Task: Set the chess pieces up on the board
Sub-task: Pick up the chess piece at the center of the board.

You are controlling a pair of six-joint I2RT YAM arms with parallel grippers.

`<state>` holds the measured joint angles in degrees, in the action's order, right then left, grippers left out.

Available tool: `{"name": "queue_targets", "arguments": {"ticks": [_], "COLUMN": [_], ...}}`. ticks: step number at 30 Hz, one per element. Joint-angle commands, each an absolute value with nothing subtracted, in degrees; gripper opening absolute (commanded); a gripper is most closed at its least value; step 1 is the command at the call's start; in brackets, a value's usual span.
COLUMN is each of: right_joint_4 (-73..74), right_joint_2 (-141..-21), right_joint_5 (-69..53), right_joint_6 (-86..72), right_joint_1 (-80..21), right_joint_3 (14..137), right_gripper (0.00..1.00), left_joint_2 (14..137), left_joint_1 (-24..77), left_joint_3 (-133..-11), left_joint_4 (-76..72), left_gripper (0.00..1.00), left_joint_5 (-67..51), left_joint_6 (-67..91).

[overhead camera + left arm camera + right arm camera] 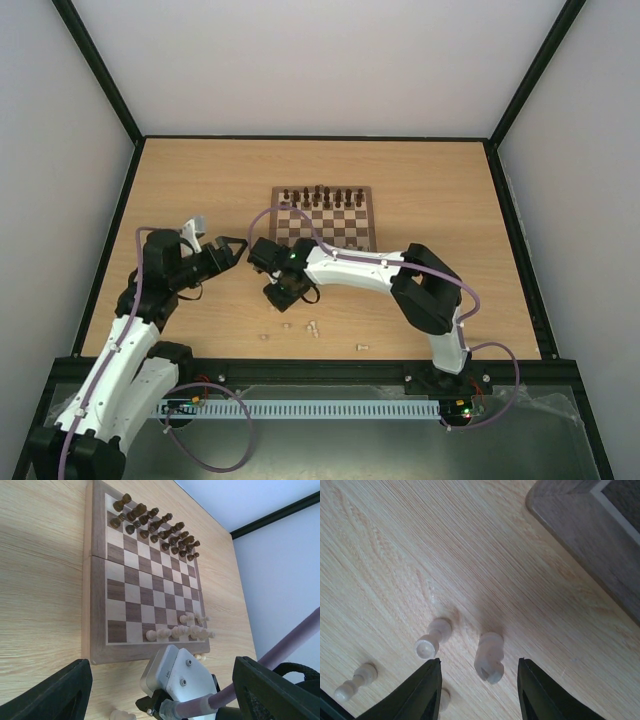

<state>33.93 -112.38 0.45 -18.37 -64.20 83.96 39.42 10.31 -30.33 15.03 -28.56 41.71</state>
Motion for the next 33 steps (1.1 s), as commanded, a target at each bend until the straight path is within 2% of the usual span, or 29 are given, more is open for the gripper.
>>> {"name": "queue_targets", "arguments": {"ticks": [1, 11, 17, 24, 33], "right_joint_4": [35.8, 36.6, 36.4, 36.3, 38.3], "right_joint_2": [-115.1, -116.8, -116.9, -115.3, -111.0], "right_joint_5": [1.0, 1.4, 1.6, 3.5, 7.1], "right_joint_6": [-18.0, -18.4, -18.5, -18.7, -18.3], "right_joint_1": [-64.2, -64.2, -64.2, -64.2, -59.5], "right_joint_3": [86.0, 86.2, 85.9, 85.9, 86.7], "right_gripper": [0.41, 0.29, 0.17, 0.09, 0.08], "left_joint_2": [38.8, 39.1, 39.1, 38.7, 36.8], "left_joint_1": [10.1, 9.2, 8.7, 8.0, 5.9], "left_joint_3": [-30.8, -30.3, -30.3, -30.1, -31.8], "left_joint_4": [15.0, 14.2, 14.1, 14.1, 15.5], "left_gripper": [0.80, 0.80, 0.80, 0.80, 0.80], "left_joint_5": [-31.7, -33.0, -33.3, -33.8, -33.2], "left_joint_6": [41.0, 40.8, 40.8, 40.7, 40.7]}}
